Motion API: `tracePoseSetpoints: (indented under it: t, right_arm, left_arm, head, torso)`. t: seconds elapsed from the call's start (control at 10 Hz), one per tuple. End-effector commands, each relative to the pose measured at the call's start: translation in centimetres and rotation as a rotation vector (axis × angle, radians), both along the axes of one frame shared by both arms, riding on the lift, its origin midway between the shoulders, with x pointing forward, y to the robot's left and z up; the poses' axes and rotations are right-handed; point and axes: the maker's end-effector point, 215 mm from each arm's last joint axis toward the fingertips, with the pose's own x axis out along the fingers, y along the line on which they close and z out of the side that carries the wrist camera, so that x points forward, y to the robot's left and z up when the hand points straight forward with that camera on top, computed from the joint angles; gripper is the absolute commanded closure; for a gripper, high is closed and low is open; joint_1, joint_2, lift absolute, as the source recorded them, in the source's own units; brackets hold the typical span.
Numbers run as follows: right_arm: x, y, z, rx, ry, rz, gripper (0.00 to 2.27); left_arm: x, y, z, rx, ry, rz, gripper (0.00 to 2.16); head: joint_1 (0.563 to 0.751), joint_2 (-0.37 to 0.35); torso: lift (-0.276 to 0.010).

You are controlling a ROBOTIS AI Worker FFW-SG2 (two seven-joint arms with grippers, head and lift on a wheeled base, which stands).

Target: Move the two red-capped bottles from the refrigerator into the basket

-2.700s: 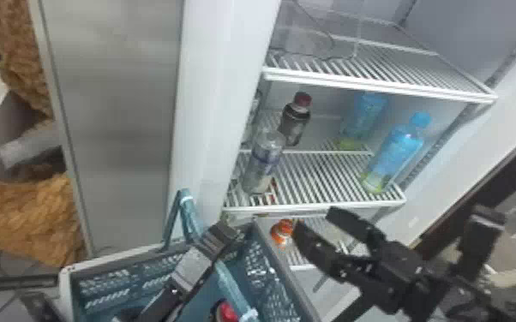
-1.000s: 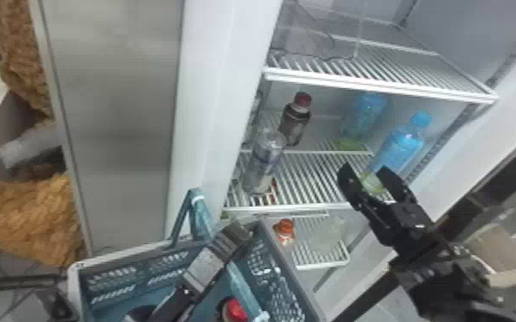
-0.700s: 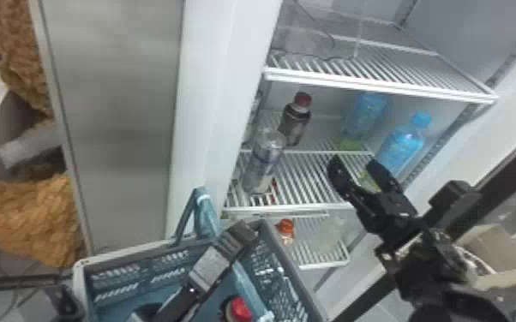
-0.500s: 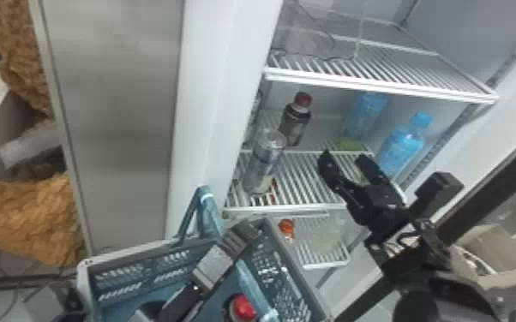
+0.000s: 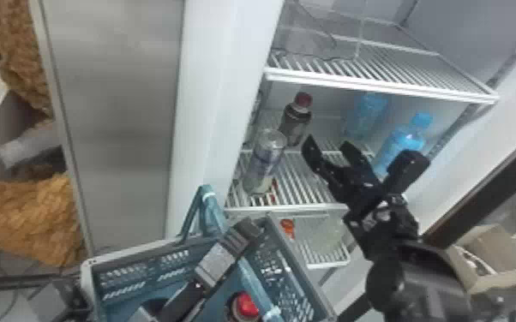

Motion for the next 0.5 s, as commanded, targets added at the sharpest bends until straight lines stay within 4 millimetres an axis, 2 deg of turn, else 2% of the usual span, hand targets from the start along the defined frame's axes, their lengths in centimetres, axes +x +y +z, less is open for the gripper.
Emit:
tracePoseSetpoints:
  t: [0.0, 0.4]
  right_arm:
    - [1.4, 0.4, 0.1, 0.003, 0.001, 0.001, 0.10]
    - [4.5, 1.5, 0.2, -0.008, 0.010, 0.013, 0.10]
  left_arm:
    - [0.0, 0.0, 0.0, 0.001, 0.000, -0.001, 1.20]
    - [0.0, 0.0, -0.2, 0.001, 0.003, -0.001, 1.20]
  head:
    - [0.687, -0.350]
    - [0.675, -0.350]
  torso:
    - [0.000]
    - [0.000]
